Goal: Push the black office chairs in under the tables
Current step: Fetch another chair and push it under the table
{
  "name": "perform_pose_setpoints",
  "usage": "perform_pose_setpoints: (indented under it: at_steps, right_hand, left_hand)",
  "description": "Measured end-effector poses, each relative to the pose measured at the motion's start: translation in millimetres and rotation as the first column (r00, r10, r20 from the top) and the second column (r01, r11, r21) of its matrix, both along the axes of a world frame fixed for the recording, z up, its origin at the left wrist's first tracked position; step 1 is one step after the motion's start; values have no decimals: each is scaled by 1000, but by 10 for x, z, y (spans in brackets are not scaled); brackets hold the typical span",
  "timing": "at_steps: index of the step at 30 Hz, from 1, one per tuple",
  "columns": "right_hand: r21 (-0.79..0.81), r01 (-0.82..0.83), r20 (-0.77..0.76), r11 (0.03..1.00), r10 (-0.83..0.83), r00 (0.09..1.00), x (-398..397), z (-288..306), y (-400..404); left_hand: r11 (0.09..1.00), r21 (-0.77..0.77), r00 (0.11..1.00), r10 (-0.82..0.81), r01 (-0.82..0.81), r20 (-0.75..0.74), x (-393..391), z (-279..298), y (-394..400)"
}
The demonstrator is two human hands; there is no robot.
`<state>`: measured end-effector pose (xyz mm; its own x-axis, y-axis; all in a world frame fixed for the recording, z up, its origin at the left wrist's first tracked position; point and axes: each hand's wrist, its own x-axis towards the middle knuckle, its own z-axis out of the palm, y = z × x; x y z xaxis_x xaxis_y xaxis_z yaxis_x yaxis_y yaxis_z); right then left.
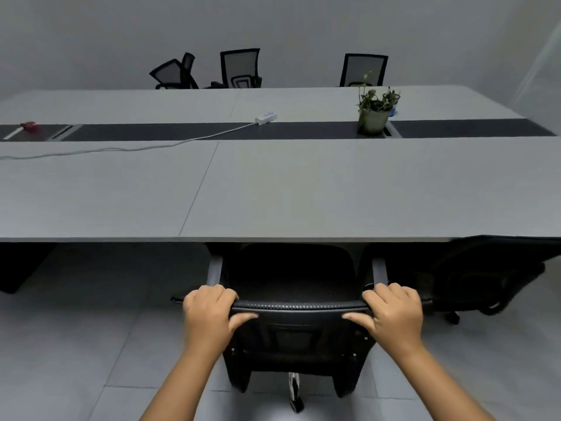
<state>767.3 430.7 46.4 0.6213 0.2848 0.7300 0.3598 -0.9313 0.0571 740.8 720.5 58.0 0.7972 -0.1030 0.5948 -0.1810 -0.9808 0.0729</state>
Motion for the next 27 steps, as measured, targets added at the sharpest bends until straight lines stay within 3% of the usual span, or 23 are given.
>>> perform_pose_setpoints:
  at_steps: [7,15,21,27]
  right_hand:
    - [27,-26,84,999,23,996,797,-17,260]
    - [95,-81,41,992,77,996,1652,-12,345]
    - [154,-111,138,982,90,986,1843,-148,420]
    - [158,-71,130,985,51,990,1856,-63,447]
  left_hand:
    - [1000,26,999,8,-7,-42,742,15,268]
    - [1000,-20,997,9,-11,-75,1523,85,289]
    - [999,-52,1000,4,-5,-12,1696,-58,399]
    - [999,17,999,-37,36,38,1857,75,415]
